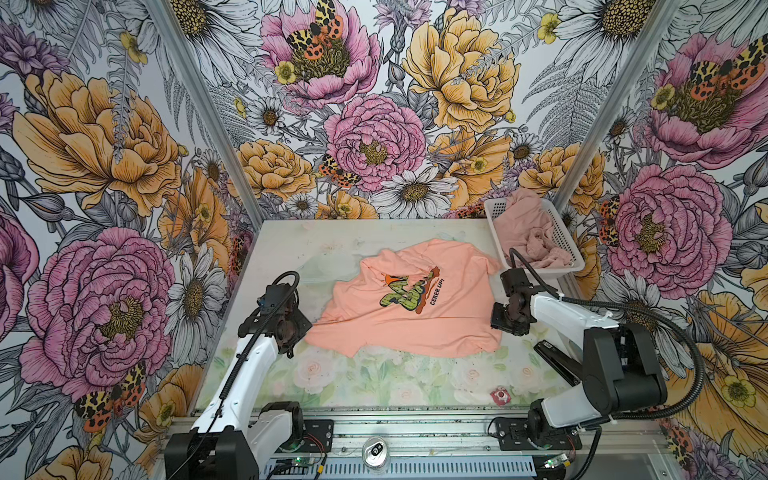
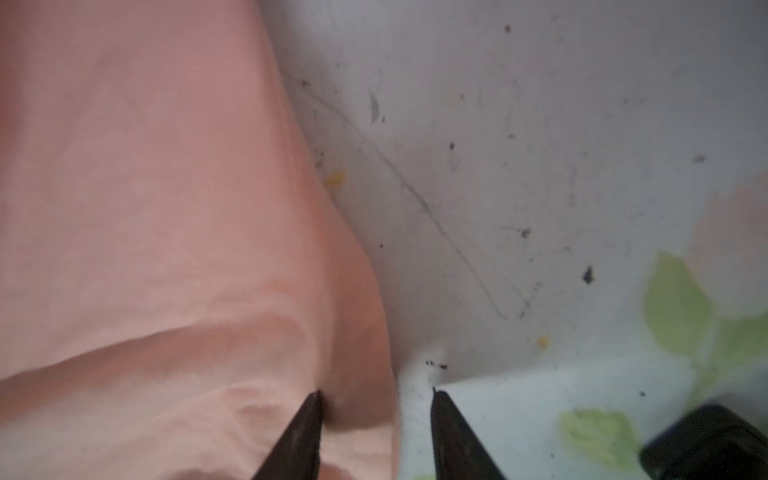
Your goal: Fold and stack the mixed laundry pile
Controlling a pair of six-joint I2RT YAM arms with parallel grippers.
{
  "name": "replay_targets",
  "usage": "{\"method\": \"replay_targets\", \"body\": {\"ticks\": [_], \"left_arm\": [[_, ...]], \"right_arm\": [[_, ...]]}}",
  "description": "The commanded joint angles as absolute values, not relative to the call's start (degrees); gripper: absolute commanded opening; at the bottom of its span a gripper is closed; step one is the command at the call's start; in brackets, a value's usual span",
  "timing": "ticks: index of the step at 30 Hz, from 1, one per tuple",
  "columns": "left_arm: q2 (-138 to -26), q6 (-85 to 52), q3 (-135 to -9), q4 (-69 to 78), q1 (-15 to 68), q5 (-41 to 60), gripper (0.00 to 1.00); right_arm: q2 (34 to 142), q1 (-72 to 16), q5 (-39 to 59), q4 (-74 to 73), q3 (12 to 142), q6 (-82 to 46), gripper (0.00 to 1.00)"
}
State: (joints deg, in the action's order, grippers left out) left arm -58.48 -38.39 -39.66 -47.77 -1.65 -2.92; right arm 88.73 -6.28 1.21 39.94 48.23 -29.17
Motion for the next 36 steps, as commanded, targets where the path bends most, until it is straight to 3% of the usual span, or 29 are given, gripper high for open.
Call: {"method": "replay_targets", "body": {"ticks": [1, 3, 4, 14, 16, 21, 22, 27, 30, 36], "left_arm": [[-56.80, -37.13, -40.94, -47.92, -2.37, -2.64, 0.00], [-55.93, -37.15, -41.30, -48.36, -2.84, -2.40, 0.00], [-55.41, -37.06, -41.70, -48.68, -3.19, -2.29, 0.00], [-49.15, -35.95, -46.76, -53.92, -5.60, -4.51, 0.00], [-49.02, -35.88, -46.70, -53.72, -6.20, -4.39, 0.00], [-52.16, -34.92, -46.07, -51.70, -6.44, -2.80, 0.00], [-52.49, -34.71, -45.75, -51.27, -6.42, -2.52, 0.00], [-53.70, -34.32, -43.81, -49.07, -6.14, -1.43, 0.00], [-53.88, -34.33, -43.34, -48.56, -5.76, -1.23, 0.00], [-54.03, -34.17, -42.16, -47.05, -5.51, -0.38, 0.00]], "right_arm": [[90.17, -6.25, 1.59, 36.83, 49.26, -28.93, 0.21], [88.16, -6.15, 1.11, 37.12, 49.39, -29.08, 0.03], [86.68, -6.11, 0.71, 37.55, 49.41, -29.16, 0.00], [60.98, -6.09, -1.74, 55.01, 53.85, -33.66, 0.00], [62.54, -6.04, -2.96, 54.86, 55.23, -32.99, 0.00], [77.87, -5.52, -2.97, 48.93, 62.58, -27.77, 0.00], [81.67, -5.43, -2.96, 47.80, 64.22, -26.85, 0.01], [95.08, -5.09, -2.33, 46.93, 73.66, -24.22, 0.32], [92.48, -5.35, -0.36, 47.02, 71.51, -25.24, 0.37], [79.95, -8.07, 3.29, 47.05, 56.01, -31.17, 0.36]]}}
